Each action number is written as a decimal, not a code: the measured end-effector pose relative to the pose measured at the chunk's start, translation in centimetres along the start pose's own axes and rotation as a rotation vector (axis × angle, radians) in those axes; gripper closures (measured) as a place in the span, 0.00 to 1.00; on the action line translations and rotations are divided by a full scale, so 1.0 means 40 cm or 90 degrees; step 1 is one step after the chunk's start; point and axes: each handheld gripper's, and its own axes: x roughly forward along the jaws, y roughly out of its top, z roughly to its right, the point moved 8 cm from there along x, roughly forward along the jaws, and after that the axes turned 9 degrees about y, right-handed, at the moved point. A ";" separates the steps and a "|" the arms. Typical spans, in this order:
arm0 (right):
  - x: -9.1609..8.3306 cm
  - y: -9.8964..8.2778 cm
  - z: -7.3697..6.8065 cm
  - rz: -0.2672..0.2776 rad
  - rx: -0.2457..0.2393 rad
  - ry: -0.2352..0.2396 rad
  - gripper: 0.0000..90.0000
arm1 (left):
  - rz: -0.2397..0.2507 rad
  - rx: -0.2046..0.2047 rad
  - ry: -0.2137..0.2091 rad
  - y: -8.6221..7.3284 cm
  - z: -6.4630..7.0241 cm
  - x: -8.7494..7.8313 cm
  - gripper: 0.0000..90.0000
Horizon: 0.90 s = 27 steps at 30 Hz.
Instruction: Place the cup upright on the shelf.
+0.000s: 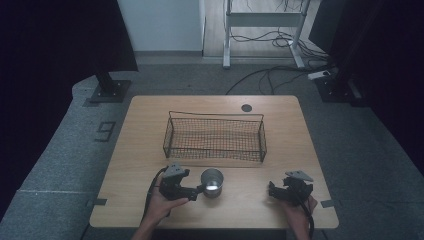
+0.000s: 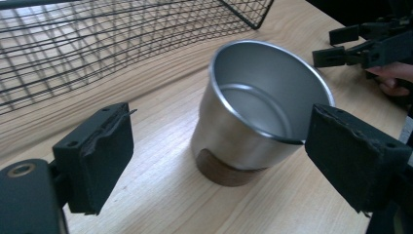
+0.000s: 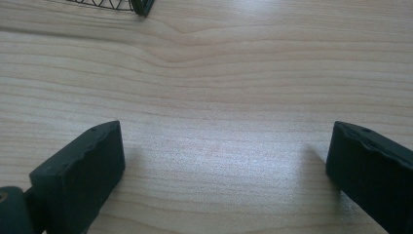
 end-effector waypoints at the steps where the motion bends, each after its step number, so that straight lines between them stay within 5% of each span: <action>1: 0.000 0.000 0.000 0.000 0.000 0.000 0.01 | 0.000 0.002 -0.003 0.001 0.004 0.000 0.11; 13: 0.000 0.000 0.000 0.000 0.000 0.000 0.01 | -0.005 0.031 -0.015 0.014 0.052 0.020 0.06; 27: -0.001 -0.001 0.000 0.001 0.002 -0.001 0.01 | -0.034 0.047 0.005 0.015 0.078 0.096 0.03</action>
